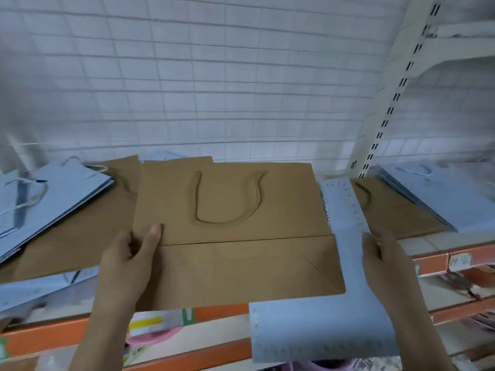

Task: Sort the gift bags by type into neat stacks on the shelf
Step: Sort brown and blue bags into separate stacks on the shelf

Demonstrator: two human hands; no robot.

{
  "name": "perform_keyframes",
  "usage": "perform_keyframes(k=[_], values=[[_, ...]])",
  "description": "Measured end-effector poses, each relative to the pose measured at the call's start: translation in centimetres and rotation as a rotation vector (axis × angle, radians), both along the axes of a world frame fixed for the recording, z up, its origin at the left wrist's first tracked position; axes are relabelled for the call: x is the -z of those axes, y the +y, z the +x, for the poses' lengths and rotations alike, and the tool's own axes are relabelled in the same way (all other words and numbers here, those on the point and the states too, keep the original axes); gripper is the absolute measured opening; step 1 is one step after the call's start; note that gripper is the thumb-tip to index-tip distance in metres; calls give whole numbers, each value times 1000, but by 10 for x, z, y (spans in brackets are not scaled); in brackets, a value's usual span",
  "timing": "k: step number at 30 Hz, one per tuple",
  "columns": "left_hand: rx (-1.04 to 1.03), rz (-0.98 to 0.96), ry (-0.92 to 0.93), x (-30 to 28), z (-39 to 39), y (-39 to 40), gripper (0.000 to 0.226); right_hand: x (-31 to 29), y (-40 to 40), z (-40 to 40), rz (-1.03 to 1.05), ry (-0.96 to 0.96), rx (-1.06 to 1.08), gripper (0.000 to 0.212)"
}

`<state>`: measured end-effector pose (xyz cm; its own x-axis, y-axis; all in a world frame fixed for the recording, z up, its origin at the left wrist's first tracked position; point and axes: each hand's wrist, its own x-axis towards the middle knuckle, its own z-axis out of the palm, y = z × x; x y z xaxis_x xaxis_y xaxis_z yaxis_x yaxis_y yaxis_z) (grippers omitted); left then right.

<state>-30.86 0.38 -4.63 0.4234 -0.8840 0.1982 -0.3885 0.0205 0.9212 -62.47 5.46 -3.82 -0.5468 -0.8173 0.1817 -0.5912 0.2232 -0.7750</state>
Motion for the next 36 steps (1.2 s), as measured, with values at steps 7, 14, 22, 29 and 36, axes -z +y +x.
perform_keyframes(k=[7, 14, 22, 29, 36], values=[[88, -20, -38, -4, -62, -39, 45, 6, -24, -60, 36, 75, 15, 29], [118, -21, -6, 5, -150, -56, 28, 6, -40, -144, 19, 84, 46, 45], [-58, 5, 28, 34, -279, -67, 41, 7, -37, -291, 52, 96, 2, 48], [-98, 21, 78, 43, -358, -61, 28, 15, -36, -375, 86, 65, -36, 35], [-100, 91, -149, 37, -373, -81, 39, 27, -33, -405, 169, 25, -44, 40]])
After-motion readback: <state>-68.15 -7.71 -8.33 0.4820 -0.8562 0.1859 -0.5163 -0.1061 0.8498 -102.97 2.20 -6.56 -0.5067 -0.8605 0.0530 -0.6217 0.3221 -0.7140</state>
